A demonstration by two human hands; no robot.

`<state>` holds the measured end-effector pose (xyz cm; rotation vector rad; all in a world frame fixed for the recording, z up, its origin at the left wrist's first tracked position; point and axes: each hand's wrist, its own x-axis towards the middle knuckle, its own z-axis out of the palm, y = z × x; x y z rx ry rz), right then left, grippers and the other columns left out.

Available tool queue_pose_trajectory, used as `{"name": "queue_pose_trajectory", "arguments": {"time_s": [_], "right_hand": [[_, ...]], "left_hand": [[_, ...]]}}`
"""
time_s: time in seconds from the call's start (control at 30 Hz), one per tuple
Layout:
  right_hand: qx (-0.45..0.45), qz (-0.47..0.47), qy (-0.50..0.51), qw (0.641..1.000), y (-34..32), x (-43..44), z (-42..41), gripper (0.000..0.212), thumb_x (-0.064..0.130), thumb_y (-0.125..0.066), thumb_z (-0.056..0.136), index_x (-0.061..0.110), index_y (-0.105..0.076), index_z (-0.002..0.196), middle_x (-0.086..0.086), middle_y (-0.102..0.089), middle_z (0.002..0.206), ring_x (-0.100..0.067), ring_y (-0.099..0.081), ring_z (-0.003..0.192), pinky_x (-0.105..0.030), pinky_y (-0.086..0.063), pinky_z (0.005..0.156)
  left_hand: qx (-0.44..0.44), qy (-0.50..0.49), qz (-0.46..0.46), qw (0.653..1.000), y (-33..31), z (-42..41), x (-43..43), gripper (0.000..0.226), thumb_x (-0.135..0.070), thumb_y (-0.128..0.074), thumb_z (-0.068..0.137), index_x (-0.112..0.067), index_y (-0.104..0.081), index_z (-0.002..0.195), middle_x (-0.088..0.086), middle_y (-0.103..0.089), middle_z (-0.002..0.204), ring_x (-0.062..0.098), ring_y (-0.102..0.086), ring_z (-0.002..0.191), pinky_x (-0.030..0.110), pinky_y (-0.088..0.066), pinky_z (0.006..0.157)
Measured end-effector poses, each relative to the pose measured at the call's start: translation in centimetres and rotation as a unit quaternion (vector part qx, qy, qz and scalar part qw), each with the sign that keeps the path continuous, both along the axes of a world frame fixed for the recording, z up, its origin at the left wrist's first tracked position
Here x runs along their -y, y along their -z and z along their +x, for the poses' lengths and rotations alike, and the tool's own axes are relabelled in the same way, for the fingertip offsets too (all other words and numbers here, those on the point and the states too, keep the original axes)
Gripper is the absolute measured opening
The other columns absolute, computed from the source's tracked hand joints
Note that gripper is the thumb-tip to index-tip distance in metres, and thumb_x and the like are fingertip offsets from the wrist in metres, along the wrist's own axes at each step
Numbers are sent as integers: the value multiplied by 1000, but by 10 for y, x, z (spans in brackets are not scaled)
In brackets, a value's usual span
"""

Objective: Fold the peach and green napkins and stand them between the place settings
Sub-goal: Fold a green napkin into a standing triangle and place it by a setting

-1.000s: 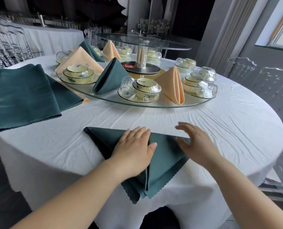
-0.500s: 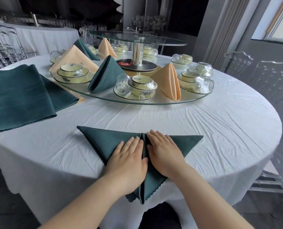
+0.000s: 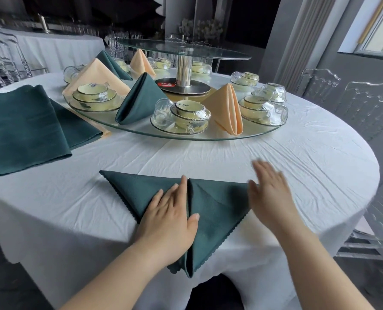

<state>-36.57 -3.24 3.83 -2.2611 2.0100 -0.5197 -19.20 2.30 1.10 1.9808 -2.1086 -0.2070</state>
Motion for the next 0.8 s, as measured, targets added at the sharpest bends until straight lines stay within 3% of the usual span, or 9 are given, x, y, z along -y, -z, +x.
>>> {"name": "queue_pose_trajectory", "arguments": {"time_s": [0.13,0.23,0.33,0.43,0.57,0.8], "right_hand": [[19,18,-182,983,-2,0,55,47,22,-28,99,20,-18,145,6,-11,154,-7,-5,142,-24,8,111],[-11,75,-227,971,16,2,69,46,23,-24,100,21,-17,145,7,-13,154,-6,-6,142,-25,6,112],[-41,76,-237,968,24,4,68,46,24,-20,100,22,-14,145,8,-11,154,-7,-5,142,-25,6,113],[-55,70,-239,967,25,3,69,49,29,-9,97,23,-14,146,7,-11,155,-8,-5,142,-26,5,113],[-72,56,-237,967,27,3,68,70,40,6,80,24,-12,146,9,-10,154,-5,-5,142,-24,5,112],[-75,53,-234,968,26,5,68,71,36,-1,77,25,-12,145,12,-8,154,-4,-4,141,-22,7,111]], "left_hand": [[-18,4,-13,1000,2,1,0,66,-36,-21,99,-12,24,142,0,6,156,4,7,141,18,16,105],[-79,14,-9,997,0,4,1,57,-31,-19,100,-19,13,145,-5,2,155,1,4,140,13,15,104],[-154,18,-21,988,-7,10,8,48,-26,-22,100,-25,-8,147,-10,-7,154,0,-3,140,12,6,107],[-101,11,-21,995,-8,14,21,47,-29,-21,100,-27,-13,146,-11,1,155,2,4,140,18,6,109],[5,-2,47,999,-1,19,29,54,-40,-13,99,-21,3,147,-6,10,155,5,12,141,23,11,111],[48,-115,74,989,0,87,33,61,-47,-8,97,-15,3,147,-1,9,155,10,9,142,28,7,113]]}}
